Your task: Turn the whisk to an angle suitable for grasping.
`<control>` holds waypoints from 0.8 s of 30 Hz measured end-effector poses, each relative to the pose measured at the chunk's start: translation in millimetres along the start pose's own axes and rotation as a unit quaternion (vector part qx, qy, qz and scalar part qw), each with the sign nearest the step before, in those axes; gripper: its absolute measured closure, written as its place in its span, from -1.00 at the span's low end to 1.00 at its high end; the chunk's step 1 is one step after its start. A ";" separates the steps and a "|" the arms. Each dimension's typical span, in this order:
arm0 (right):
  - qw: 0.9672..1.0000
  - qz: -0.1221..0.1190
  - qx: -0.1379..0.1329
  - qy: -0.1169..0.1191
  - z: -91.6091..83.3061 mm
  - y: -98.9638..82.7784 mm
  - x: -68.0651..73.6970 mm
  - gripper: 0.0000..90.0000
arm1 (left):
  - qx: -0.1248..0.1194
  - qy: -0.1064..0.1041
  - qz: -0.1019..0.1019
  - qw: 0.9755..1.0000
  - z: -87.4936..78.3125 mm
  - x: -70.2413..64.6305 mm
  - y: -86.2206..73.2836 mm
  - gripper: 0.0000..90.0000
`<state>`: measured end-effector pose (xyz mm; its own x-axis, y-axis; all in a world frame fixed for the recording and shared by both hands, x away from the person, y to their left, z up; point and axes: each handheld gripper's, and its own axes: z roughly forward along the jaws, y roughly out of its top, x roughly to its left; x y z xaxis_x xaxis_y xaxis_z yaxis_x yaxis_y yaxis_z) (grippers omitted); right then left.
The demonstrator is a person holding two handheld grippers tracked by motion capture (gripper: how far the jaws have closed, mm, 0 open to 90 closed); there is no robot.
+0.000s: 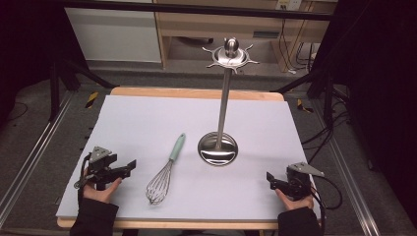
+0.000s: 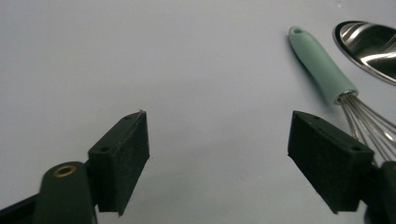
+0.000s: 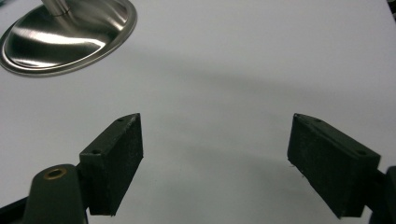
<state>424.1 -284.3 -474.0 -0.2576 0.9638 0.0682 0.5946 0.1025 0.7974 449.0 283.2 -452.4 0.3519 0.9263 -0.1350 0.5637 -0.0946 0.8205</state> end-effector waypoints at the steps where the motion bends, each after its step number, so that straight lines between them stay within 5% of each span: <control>1: 1.000 -0.003 0.002 0.002 0.7 -0.3 0.7 -0.58 | -0.002 -0.003 -0.002 1.000 -1.4 -0.7 0.4 -0.52; 24: 0.999 -0.032 0.008 0.011 -0.5 -1.4 18.9 -0.41 | -0.012 -0.040 0.023 0.999 -7.7 -20.0 19.7 -0.46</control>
<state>418.1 -266.3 -473.6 -0.3119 0.9496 0.0299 0.5888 0.1685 0.7905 447.4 265.6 -429.2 0.4361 0.8889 -0.1400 0.5282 -0.1270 0.8395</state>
